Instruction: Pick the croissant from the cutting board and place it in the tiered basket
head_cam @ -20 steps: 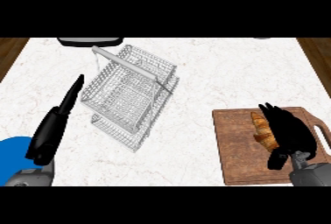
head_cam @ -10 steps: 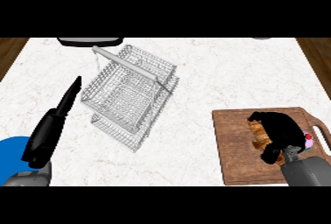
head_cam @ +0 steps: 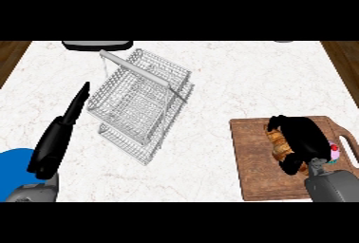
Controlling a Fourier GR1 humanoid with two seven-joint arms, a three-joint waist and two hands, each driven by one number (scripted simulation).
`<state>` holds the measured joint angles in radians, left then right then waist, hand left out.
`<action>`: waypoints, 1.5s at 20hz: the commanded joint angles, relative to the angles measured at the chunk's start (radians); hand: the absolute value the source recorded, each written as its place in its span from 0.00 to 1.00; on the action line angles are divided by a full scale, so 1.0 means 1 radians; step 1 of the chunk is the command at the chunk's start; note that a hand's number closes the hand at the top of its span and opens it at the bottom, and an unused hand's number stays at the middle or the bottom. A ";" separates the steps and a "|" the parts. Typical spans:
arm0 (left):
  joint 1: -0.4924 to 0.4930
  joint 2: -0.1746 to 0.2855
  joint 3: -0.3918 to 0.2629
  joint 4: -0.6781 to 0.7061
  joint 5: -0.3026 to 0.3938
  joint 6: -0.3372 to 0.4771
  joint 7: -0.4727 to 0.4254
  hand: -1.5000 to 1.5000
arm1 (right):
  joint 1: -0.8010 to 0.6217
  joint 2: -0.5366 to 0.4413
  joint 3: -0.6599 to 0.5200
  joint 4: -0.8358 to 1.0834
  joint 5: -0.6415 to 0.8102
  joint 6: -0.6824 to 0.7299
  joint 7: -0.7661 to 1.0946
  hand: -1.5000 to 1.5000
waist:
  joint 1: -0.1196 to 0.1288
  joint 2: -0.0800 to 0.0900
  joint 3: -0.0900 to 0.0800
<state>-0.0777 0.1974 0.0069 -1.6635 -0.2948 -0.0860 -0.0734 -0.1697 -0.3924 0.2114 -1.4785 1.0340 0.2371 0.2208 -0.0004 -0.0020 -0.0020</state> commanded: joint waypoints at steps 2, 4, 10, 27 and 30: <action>-0.002 0.014 0.024 0.012 0.014 -0.025 -0.012 0.50 | 0.043 0.021 -0.029 -0.140 0.037 -0.017 0.081 1.00 | -0.006 0.000 0.002; 0.044 -0.008 -0.009 -0.047 -0.007 -0.005 0.021 0.50 | 0.157 0.080 -0.017 -0.225 0.086 -0.057 0.238 1.00 | -0.021 -0.007 0.001; 0.025 0.016 0.033 -0.043 0.008 -0.010 0.024 0.50 | 0.396 0.132 -0.042 -0.537 0.145 -0.069 0.456 1.00 | -0.036 -0.008 0.001; -0.024 0.005 0.014 0.026 -0.005 -0.028 -0.011 0.50 | -0.054 0.312 0.138 -1.029 0.085 0.305 0.786 1.00 | 0.003 -0.001 -0.002; -0.047 -0.024 -0.011 0.009 -0.027 -0.010 0.042 0.50 | -0.246 0.387 0.167 -0.954 0.079 0.331 0.867 1.00 | 0.008 -0.002 -0.002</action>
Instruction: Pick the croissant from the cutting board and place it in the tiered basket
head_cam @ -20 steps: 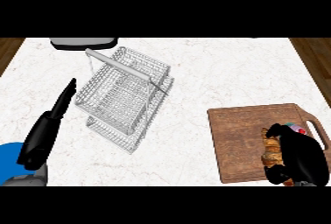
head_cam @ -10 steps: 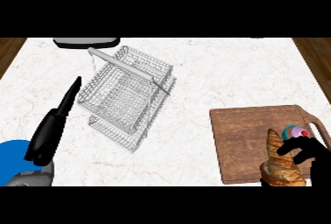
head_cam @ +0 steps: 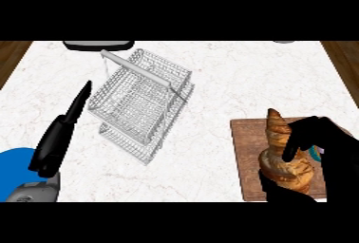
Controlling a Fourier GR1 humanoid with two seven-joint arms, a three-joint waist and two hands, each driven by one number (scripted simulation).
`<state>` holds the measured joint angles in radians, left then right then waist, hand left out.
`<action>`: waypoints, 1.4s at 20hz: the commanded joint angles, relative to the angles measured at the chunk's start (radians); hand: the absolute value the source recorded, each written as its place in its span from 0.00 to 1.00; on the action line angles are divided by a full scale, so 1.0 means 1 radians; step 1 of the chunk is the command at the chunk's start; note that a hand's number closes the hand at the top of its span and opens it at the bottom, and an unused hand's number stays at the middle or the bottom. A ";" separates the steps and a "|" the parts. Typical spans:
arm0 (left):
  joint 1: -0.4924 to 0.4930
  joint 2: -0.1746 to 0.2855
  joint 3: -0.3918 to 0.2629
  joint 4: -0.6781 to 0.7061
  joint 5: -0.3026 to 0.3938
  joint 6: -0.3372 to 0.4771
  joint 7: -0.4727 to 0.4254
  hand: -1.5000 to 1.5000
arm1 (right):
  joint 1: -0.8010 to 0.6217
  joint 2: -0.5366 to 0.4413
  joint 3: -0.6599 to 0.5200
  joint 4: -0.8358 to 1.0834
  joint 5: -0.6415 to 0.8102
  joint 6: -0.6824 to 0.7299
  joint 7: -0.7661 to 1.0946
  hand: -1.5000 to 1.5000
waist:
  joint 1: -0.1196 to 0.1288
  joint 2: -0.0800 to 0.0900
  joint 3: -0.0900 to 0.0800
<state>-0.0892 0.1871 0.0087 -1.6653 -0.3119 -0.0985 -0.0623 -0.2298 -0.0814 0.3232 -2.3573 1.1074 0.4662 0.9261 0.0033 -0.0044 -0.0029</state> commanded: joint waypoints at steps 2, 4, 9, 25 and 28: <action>-0.028 -0.037 -0.012 0.063 -0.026 0.037 -0.017 0.50 | -0.271 0.078 0.063 -0.044 -0.020 0.128 0.222 1.00 | -0.002 0.002 0.001; -0.045 -0.006 0.007 0.009 0.007 -0.010 0.044 0.50 | -0.417 0.079 0.027 0.042 -0.099 0.136 0.300 1.00 | 0.006 0.000 0.000; -0.019 -0.005 -0.010 -0.030 0.009 -0.029 0.056 0.50 | -0.609 0.081 -0.029 0.267 -0.153 -0.002 0.380 1.00 | 0.022 -0.001 0.000; -0.034 -0.044 -0.058 -0.016 -0.026 -0.013 0.030 0.50 | -1.022 0.081 -0.080 1.049 -0.359 -0.406 0.325 1.00 | 0.059 0.012 0.000; -0.030 -0.029 -0.037 -0.014 -0.008 -0.025 0.017 0.50 | -0.996 0.081 -0.071 1.210 -0.356 -0.525 0.196 1.00 | 0.061 0.017 0.001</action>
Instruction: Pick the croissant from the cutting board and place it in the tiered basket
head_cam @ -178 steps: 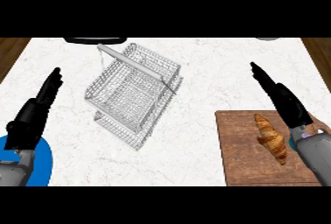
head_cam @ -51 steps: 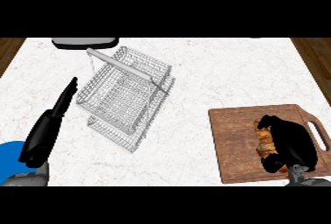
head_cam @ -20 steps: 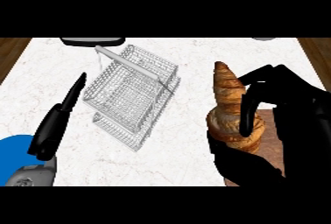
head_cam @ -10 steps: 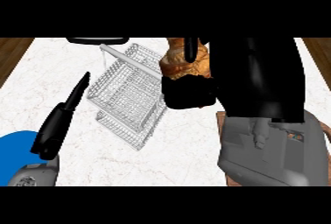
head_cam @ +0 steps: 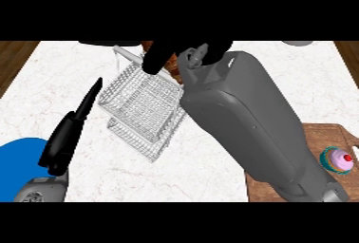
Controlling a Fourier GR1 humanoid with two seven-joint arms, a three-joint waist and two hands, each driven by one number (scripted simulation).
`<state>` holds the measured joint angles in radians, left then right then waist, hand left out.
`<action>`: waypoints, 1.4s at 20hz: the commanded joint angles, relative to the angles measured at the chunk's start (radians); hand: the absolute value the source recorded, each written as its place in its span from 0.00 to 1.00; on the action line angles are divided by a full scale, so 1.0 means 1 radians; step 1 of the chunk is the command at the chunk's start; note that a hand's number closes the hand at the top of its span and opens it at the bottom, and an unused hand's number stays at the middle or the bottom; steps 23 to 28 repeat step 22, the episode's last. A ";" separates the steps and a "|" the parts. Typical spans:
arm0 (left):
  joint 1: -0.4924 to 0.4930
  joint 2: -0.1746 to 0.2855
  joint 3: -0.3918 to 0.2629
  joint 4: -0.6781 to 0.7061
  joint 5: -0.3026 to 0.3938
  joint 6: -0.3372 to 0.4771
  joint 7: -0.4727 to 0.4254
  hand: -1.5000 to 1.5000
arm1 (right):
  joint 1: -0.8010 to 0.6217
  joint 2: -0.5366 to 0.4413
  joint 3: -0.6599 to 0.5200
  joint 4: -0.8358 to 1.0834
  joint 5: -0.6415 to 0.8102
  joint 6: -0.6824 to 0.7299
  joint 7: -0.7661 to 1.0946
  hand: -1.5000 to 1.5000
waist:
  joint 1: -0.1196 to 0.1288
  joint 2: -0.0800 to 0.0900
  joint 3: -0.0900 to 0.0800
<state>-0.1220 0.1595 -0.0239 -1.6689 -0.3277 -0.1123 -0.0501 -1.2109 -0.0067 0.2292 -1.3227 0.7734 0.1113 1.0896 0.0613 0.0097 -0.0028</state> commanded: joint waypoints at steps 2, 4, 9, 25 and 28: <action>-0.031 -0.016 -0.019 0.002 -0.009 0.002 0.013 0.50 | -0.043 0.006 0.039 0.198 -0.033 -0.314 0.070 1.00 | 0.019 0.006 0.000; -0.062 0.004 -0.006 0.019 -0.006 -0.013 0.004 0.50 | -0.059 0.006 0.023 0.236 -0.123 -0.384 0.034 0.00 | 0.026 0.009 0.000; -0.052 -0.040 -0.037 0.053 -0.022 0.015 -0.025 0.50 | -0.076 0.007 0.039 0.391 -0.261 -0.566 -0.171 0.00 | 0.038 0.018 0.000; 0.030 0.021 0.054 0.048 0.010 0.003 -0.029 0.50 | -0.105 -0.044 -0.048 0.443 -0.037 -1.000 -0.116 0.00 | -0.070 -0.019 0.002; 0.030 0.021 0.054 0.048 0.010 0.003 -0.029 0.50 | -0.105 -0.044 -0.048 0.443 -0.037 -1.000 -0.116 0.00 | -0.070 -0.019 0.002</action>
